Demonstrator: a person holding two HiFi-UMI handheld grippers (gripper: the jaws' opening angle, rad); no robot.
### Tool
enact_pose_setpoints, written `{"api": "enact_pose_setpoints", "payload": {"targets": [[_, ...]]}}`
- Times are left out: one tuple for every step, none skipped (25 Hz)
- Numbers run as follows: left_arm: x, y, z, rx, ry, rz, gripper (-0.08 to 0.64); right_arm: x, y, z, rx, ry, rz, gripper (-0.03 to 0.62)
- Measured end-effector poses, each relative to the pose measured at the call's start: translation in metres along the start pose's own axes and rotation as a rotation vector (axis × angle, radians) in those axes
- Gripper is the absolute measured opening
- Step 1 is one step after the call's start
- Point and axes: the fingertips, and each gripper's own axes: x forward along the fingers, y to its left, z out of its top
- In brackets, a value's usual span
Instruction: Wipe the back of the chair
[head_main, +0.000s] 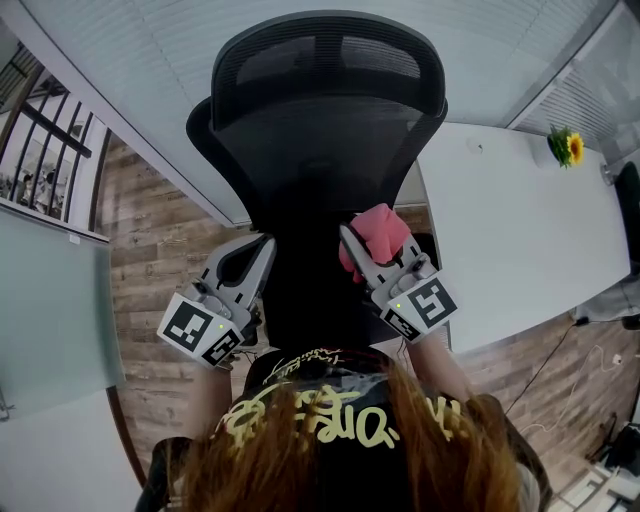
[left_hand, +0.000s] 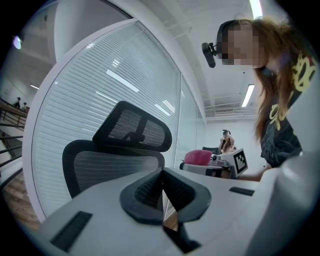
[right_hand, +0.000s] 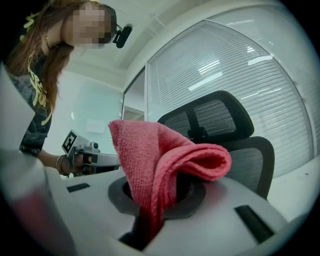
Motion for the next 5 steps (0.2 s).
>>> {"api": "enact_pose_setpoints", "payload": {"targets": [[-0.0003, 0.0004, 0.0006, 0.002, 0.0, 0.0, -0.011, 0.0007, 0.0006, -0.0003, -0.002, 0.001, 0.002, 0.051], [-0.0007, 0.0007, 0.001, 0.003, 0.001, 0.0, -0.011, 0.0013, 0.0014, -0.0008, -0.006, 0.003, 0.004, 0.051], [-0.0011, 0.0008, 0.0012, 0.004, 0.001, -0.001, -0.011, 0.0018, 0.0021, -0.0014, -0.011, 0.006, 0.006, 0.051], [-0.0015, 0.0009, 0.0013, 0.004, 0.003, -0.001, -0.009, 0.0022, 0.0028, -0.002, -0.015, 0.009, 0.007, 0.051], [-0.0019, 0.0009, 0.0015, 0.004, 0.004, -0.001, -0.011, 0.0025, 0.0036, -0.0025, -0.019, 0.013, 0.008, 0.051]]}}
